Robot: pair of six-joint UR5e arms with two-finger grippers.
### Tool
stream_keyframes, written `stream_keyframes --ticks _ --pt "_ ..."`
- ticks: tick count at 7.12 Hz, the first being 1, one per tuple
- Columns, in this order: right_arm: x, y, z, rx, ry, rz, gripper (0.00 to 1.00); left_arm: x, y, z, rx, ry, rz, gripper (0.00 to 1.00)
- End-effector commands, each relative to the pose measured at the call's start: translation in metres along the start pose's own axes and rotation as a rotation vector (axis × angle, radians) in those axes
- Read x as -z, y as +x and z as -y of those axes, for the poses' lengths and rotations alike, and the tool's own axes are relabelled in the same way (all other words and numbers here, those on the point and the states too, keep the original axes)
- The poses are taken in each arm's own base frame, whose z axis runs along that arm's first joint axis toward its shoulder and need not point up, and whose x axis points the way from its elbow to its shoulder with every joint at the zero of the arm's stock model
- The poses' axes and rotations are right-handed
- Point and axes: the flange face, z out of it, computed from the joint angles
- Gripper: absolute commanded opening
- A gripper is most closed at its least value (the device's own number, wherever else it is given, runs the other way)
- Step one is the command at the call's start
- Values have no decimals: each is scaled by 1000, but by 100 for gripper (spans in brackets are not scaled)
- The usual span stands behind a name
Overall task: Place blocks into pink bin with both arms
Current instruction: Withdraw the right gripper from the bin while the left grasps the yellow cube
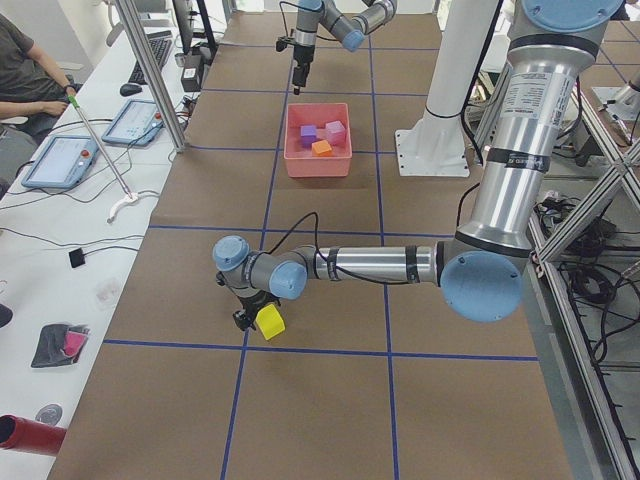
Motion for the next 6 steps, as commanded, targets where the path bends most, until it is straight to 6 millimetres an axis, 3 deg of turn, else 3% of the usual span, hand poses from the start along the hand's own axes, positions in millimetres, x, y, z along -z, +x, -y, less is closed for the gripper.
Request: stream_keyframes --ticks 1,3,4,6 --pt "10 20 5 1 13 -5 99 -7 1 -2 2 -12 -4 99" --pt "29 77 16 57 30 -36 99 -16 3 -2 -5 -16 -8 93" --pt "36 101 31 73 16 -48 99 -16 4 -2 5 -16 -8 59" --pt "44 149 51 117 18 -83 99 -10 7 6 16 -3 -4 0"
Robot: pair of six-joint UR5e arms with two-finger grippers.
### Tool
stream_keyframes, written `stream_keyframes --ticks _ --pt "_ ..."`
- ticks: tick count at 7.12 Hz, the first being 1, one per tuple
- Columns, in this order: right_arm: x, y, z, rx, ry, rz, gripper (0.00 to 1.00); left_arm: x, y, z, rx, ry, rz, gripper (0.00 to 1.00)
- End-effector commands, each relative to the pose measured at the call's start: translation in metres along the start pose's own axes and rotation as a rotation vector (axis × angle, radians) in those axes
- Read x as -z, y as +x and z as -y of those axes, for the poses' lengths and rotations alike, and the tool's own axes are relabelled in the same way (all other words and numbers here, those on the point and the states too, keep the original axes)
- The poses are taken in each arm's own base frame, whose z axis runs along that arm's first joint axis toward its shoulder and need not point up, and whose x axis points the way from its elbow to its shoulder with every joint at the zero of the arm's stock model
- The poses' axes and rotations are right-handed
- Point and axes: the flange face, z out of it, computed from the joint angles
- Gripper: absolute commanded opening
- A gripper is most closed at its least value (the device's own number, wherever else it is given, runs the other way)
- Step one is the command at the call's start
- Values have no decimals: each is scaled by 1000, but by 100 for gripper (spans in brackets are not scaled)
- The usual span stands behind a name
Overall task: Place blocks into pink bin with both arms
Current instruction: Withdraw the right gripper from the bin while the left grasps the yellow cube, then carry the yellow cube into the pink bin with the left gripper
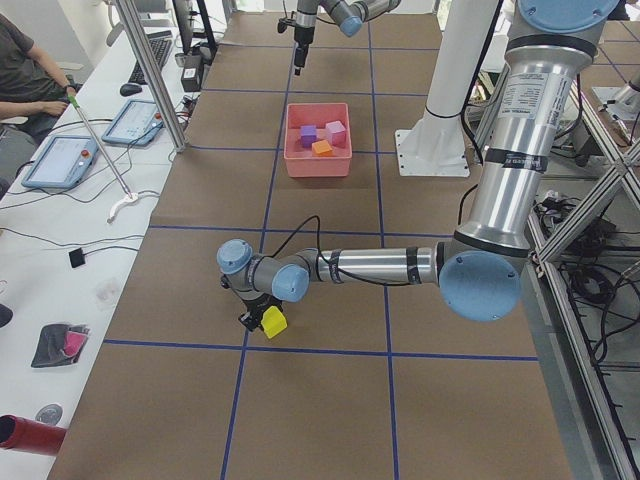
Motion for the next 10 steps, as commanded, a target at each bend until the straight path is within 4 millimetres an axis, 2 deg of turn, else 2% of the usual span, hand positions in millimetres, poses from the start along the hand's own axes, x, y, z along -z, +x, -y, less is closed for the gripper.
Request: stream_keyframes --ticks 1,3,4,5,6,7,8,9,10 --pt "6 55 15 39 9 -46 99 24 17 22 68 45 6 0" --pt "12 114 27 112 7 -98 99 83 74 62 204 153 -120 0" --pt "14 142 33 121 -27 -98 99 107 126 87 286 186 -186 0" --pt "14 169 37 149 -49 -108 99 128 196 127 370 199 -245 0" --pt "11 185 39 177 -65 -117 99 147 272 179 480 198 -307 0" --pt "10 189 39 176 -68 -120 99 158 355 231 560 187 -359 0" --pt "8 194 42 174 -71 -124 99 159 422 262 603 178 -386 0" --pt "5 194 44 176 -73 -126 99 158 450 275 629 181 -390 0" --pt "6 192 45 180 -73 -123 99 142 476 279 646 182 -374 0"
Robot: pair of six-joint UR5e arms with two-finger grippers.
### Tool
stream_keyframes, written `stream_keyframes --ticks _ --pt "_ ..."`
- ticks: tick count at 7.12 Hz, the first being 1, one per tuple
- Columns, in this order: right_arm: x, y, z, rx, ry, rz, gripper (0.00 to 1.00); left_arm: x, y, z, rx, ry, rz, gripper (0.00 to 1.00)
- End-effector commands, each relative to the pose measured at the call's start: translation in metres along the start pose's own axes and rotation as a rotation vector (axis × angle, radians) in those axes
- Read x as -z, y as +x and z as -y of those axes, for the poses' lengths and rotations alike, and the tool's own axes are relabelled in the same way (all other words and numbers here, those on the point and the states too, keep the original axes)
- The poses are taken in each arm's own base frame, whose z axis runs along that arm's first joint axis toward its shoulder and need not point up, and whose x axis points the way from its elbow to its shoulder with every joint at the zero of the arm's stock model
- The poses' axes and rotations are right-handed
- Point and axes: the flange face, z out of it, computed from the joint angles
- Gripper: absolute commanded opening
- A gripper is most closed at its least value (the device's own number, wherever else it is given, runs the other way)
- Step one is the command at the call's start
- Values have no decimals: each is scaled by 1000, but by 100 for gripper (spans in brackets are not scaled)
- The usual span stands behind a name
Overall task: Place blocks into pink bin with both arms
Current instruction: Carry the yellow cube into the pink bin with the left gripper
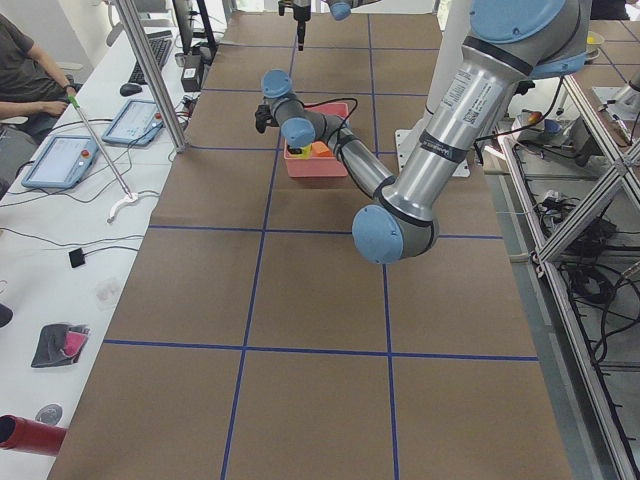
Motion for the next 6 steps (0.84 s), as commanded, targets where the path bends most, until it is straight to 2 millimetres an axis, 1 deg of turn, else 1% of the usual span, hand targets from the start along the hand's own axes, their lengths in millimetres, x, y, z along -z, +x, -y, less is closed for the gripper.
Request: stream_keyframes --ticks 1,2,4,5,6 --pt "1 -1 2 5 1 3 99 -46 38 -31 21 4 21 0" --pt "1 -2 3 5 2 3 99 -63 40 -43 47 20 42 0" --pt "1 -2 3 3 2 3 99 -90 46 -69 84 -14 61 0" --pt "1 -2 3 2 3 2 99 -94 42 -71 97 -24 81 0" --pt "1 -2 3 0 3 2 99 -96 34 -72 105 -28 92 4"
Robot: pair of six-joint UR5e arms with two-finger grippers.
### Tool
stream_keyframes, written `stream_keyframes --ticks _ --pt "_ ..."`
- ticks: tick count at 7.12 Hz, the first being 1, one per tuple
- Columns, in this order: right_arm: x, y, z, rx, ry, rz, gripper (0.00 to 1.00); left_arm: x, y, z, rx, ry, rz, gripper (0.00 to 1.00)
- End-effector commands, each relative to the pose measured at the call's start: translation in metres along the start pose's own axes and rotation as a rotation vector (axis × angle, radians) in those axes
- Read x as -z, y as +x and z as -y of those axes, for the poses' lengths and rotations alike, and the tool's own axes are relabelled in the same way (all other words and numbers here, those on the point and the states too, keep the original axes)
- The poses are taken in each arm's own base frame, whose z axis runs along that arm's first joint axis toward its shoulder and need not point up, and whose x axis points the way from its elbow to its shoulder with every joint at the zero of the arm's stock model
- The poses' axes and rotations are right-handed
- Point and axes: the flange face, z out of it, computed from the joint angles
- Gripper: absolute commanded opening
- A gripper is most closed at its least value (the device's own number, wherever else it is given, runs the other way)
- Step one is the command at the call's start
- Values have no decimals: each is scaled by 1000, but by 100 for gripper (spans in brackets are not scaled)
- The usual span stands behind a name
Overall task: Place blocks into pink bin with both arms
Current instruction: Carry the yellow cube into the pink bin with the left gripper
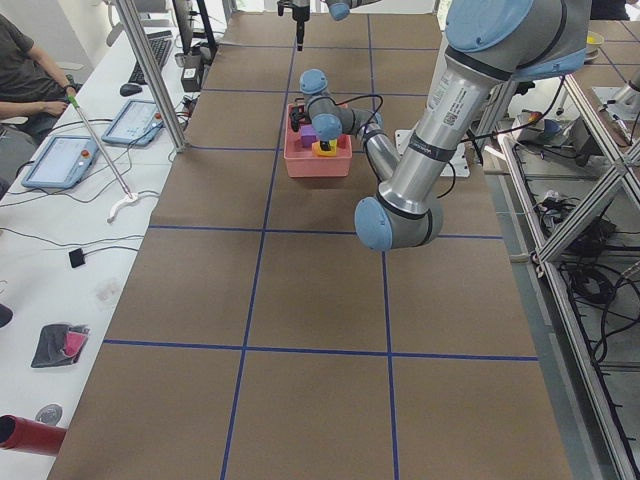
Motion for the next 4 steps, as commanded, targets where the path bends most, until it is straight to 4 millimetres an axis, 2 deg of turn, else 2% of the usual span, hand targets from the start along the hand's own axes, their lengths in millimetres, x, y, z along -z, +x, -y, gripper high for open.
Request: stream_keyframes --ticks 1,2,3,4 --pt "-1 1 0 -4 -2 -2 99 -5 -14 -5 16 -10 20 13" --pt "-1 1 0 -7 -2 -2 99 -6 -21 -7 19 -13 26 39" --pt "-1 1 0 -7 -2 -2 99 -1 -19 -13 8 -11 15 99" --pt "-2 1 0 -7 -4 -2 99 3 -15 -15 2 -9 7 100"
